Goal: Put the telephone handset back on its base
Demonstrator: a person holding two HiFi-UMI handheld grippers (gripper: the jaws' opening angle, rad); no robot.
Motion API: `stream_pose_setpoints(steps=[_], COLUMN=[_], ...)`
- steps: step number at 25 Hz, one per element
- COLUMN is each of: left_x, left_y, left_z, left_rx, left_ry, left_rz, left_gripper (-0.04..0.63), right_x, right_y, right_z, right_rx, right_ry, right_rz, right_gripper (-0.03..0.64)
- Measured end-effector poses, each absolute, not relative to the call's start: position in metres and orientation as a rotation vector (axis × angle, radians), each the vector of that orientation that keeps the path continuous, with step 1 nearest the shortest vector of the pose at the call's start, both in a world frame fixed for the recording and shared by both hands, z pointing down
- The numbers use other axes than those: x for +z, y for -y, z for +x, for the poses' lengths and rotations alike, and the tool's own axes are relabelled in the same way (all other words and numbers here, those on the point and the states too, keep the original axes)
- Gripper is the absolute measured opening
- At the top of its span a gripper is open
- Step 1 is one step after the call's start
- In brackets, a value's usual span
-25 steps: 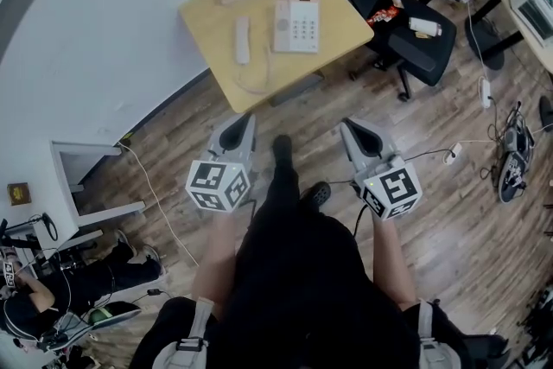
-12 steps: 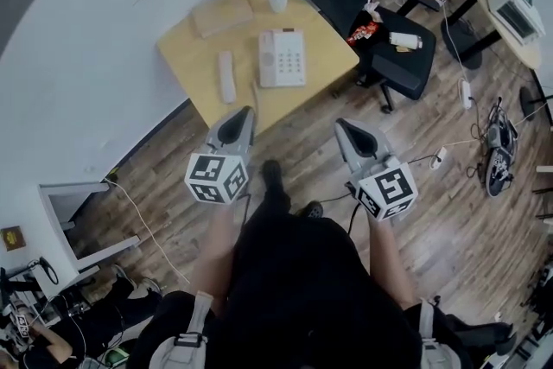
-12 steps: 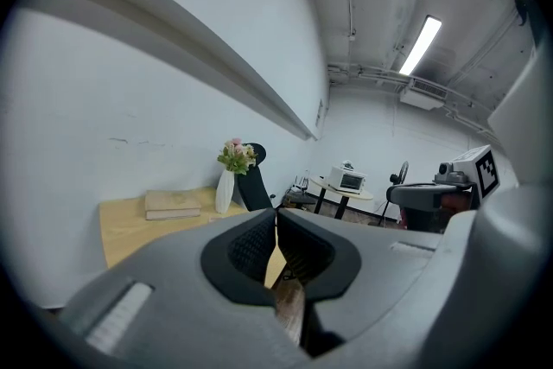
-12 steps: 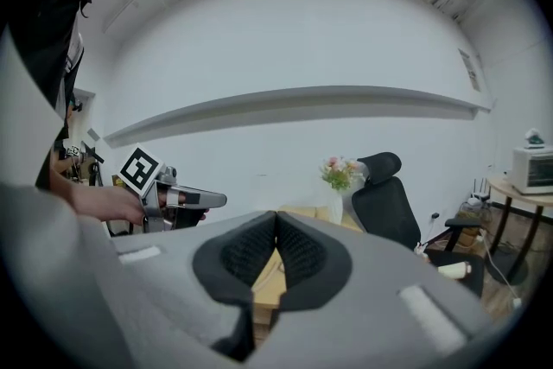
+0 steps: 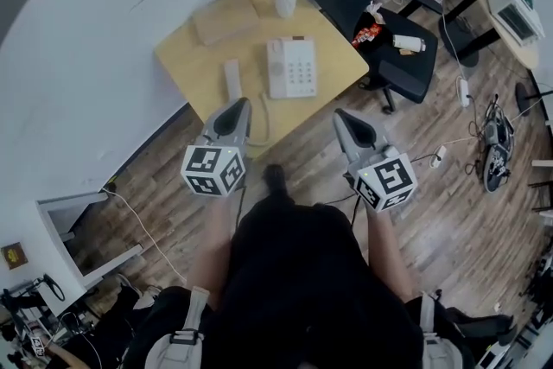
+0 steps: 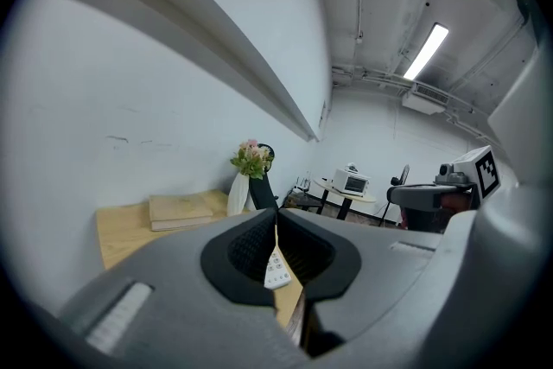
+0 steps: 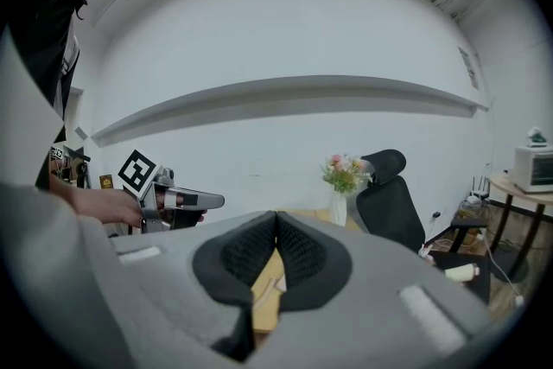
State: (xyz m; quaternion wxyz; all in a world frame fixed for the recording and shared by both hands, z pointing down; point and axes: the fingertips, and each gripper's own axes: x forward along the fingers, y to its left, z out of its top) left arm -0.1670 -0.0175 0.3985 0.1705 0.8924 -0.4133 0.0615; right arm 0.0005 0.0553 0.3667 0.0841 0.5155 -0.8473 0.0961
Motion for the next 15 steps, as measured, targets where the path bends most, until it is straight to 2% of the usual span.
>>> stream_pose_setpoints(steps=[15], left_x=[0.434], left_y=[0.047], left_z=[-0.199], left_rx=[0.235], left_ry=[1.183], left_rz=[2.455], left_gripper=[0.014], right_x=[0.388], right_y=[-0.021], right_z=[-0.023], right_rx=[0.357], right_ry=[2.506], right_rz=[1.508], right_gripper=[0.003])
